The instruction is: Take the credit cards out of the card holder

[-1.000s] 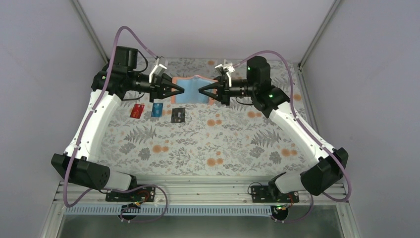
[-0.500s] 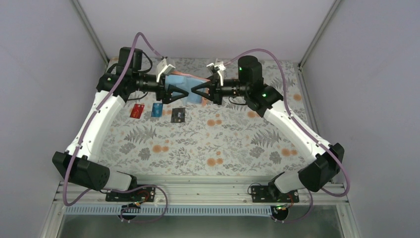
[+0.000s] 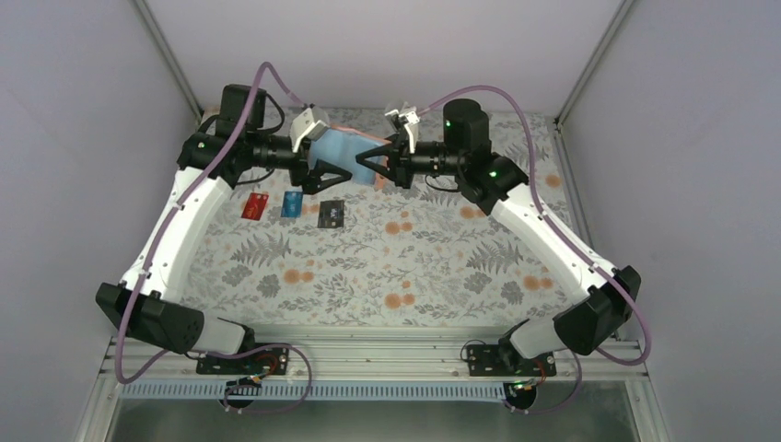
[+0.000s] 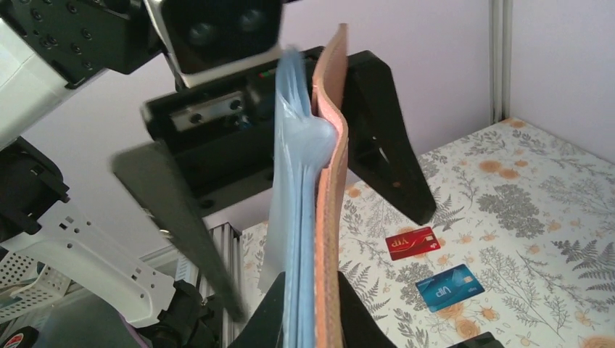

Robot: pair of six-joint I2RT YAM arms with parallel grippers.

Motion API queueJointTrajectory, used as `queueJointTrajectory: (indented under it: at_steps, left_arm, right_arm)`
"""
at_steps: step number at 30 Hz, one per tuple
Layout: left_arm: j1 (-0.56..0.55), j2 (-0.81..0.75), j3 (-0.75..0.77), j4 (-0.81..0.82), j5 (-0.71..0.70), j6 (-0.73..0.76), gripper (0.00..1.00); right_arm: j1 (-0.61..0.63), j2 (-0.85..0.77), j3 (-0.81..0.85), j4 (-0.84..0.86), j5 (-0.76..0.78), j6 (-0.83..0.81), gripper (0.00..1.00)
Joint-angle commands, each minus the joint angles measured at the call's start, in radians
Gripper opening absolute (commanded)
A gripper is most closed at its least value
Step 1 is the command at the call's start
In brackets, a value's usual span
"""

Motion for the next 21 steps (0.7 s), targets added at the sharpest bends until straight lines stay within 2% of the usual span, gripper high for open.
queueJointTrajectory:
  at_steps: [1, 4, 5, 6, 7, 9, 10, 11, 14, 16, 18, 21]
  left_arm:
    - [-0.027, 0.027, -0.04, 0.085, -0.164, -0.071, 0.87]
    - [-0.046, 0.028, -0.037, 0.083, -0.149, -0.066, 0.8]
    - [-0.052, 0.032, -0.035, 0.079, -0.139, -0.064, 0.76]
    - [-0.056, 0.037, -0.033, 0.073, -0.124, -0.057, 0.68]
    - [-0.058, 0.039, -0.031, 0.063, -0.092, -0.047, 0.57]
    - [-0.058, 0.036, -0.023, 0.044, -0.051, -0.027, 0.27]
    - [-0.057, 0.032, -0.018, 0.035, -0.04, -0.019, 0.12]
    - [-0.056, 0.028, -0.009, 0.023, -0.034, -0.01, 0.04]
    - [-0.044, 0.022, 0.018, -0.017, 0.001, 0.02, 0.02]
    - [-0.025, 0.02, 0.029, -0.037, 0.056, 0.036, 0.02]
    - [-0.015, 0.016, 0.029, -0.05, 0.105, 0.049, 0.02]
    - [-0.014, 0.015, 0.027, -0.066, 0.145, 0.068, 0.02]
  right_arm:
    - [0.016, 0.003, 0.035, 0.008, -0.028, 0.008, 0.04]
    - [0.016, -0.013, 0.025, 0.013, -0.043, 0.0, 0.04]
    - [0.015, -0.013, 0.027, 0.011, -0.052, -0.003, 0.04]
    - [0.015, -0.013, 0.027, 0.007, -0.059, -0.008, 0.04]
    - [0.016, -0.014, 0.027, 0.003, -0.062, -0.017, 0.04]
    - [0.015, -0.026, 0.024, -0.01, -0.061, -0.039, 0.04]
    - [0.013, -0.036, 0.019, -0.016, -0.061, -0.052, 0.08]
    - [0.009, -0.048, 0.012, -0.019, -0.057, -0.066, 0.14]
    - [-0.02, -0.093, -0.03, -0.024, -0.049, -0.108, 0.41]
    - [-0.045, -0.12, -0.066, -0.03, -0.043, -0.134, 0.51]
    - [-0.066, -0.142, -0.108, -0.035, -0.037, -0.154, 0.55]
    - [-0.076, -0.143, -0.129, -0.056, -0.028, -0.17, 0.55]
